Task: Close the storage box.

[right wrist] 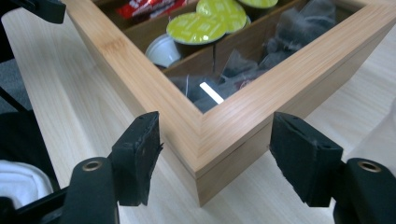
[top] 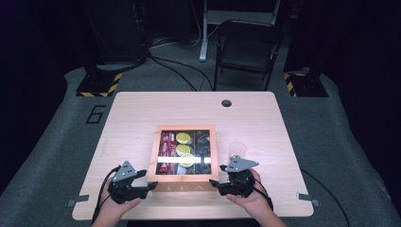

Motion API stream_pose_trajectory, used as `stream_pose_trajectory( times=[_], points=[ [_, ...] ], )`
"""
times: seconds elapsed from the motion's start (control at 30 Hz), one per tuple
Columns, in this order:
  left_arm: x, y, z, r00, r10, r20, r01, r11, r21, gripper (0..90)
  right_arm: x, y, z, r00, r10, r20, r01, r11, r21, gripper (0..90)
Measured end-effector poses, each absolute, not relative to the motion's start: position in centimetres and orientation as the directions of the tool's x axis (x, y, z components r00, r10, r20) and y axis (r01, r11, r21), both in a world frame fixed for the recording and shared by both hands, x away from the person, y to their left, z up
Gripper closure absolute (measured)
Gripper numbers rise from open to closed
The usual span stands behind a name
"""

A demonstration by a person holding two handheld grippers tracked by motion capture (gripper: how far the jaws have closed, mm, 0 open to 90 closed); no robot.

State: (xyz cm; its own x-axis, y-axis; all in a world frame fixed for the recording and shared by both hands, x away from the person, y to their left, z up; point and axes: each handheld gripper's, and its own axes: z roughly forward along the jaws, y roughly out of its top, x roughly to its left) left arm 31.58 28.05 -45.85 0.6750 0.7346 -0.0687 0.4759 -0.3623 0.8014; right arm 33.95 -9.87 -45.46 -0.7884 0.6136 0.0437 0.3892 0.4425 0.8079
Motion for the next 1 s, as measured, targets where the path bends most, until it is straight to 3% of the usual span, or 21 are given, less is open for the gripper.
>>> stream_pose_trajectory(
  times=[0.43, 1.0],
  points=[
    [32.4, 30.6, -44.9, 0.606, 0.793, -0.059, 0.458, -0.287, 0.841, 37.1, 34.9, -12.1, -44.2, -0.744, 0.667, 0.038, 0.385, 0.381, 0.841, 35.7],
    [34.2, 32.9, -46.5, 0.517, 0.853, -0.072, 0.516, -0.244, 0.821, 38.0, 35.7, -13.3, -46.1, -0.682, 0.730, 0.043, 0.426, 0.350, 0.834, 38.1]
  ],
)
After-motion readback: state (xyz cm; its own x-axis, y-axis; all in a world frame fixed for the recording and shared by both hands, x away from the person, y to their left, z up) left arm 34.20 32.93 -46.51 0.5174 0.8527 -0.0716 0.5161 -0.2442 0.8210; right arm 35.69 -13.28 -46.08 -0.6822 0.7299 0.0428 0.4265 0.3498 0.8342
